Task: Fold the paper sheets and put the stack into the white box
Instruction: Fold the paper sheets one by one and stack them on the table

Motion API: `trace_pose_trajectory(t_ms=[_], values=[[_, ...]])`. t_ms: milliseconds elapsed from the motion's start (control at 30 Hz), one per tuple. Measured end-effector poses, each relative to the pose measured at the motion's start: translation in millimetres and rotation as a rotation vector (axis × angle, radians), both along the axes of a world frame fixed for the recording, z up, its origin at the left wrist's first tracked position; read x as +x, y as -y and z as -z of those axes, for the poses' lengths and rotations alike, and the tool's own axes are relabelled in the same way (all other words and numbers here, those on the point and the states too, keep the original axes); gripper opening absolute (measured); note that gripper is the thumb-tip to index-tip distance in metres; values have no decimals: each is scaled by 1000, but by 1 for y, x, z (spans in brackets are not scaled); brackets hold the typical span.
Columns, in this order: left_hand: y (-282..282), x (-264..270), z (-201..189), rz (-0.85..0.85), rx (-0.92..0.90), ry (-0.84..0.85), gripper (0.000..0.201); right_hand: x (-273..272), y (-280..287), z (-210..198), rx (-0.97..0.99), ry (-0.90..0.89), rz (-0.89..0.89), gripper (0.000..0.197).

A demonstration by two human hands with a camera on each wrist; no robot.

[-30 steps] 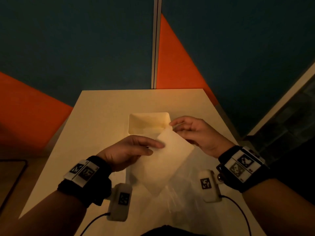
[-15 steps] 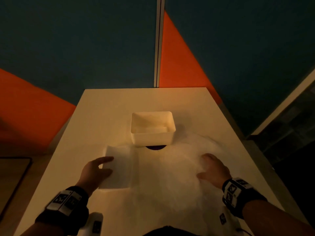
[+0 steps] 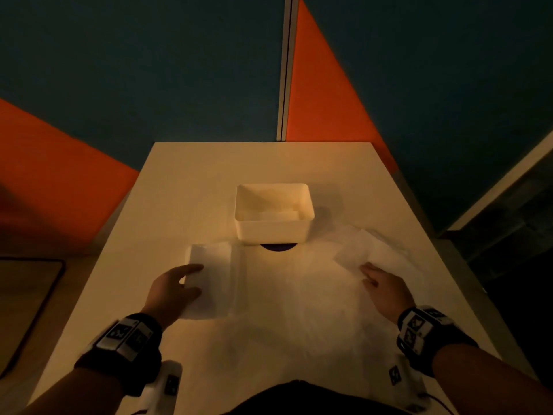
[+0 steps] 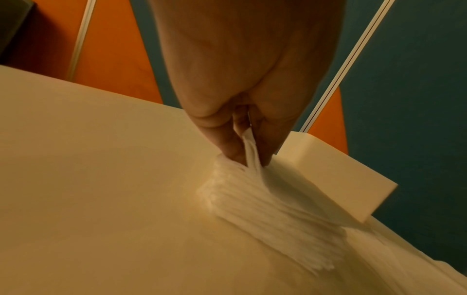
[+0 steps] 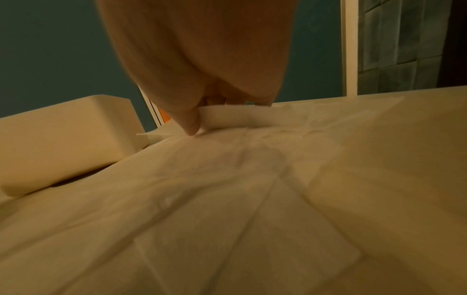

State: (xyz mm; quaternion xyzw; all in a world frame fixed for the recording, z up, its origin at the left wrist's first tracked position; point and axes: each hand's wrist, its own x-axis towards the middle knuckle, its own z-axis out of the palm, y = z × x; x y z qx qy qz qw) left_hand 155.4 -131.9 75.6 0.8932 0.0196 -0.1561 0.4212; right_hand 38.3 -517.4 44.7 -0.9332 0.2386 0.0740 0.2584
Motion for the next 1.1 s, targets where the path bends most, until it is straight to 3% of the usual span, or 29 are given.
trace_pose_trajectory(t_ms=[300,467,667,1100], values=[[1,7,6,40,123,79,49,1,0,-4,83,15,45,37],[2,7,7,94,312,111,59,1,0,-7,89,10,28,37],[16,6,-2,-16,60,-44,62,1,0,-10,84,2,27,37],[23,5,-3,-92,-74,-108,69,3,-4,-25,65,26,101,34]])
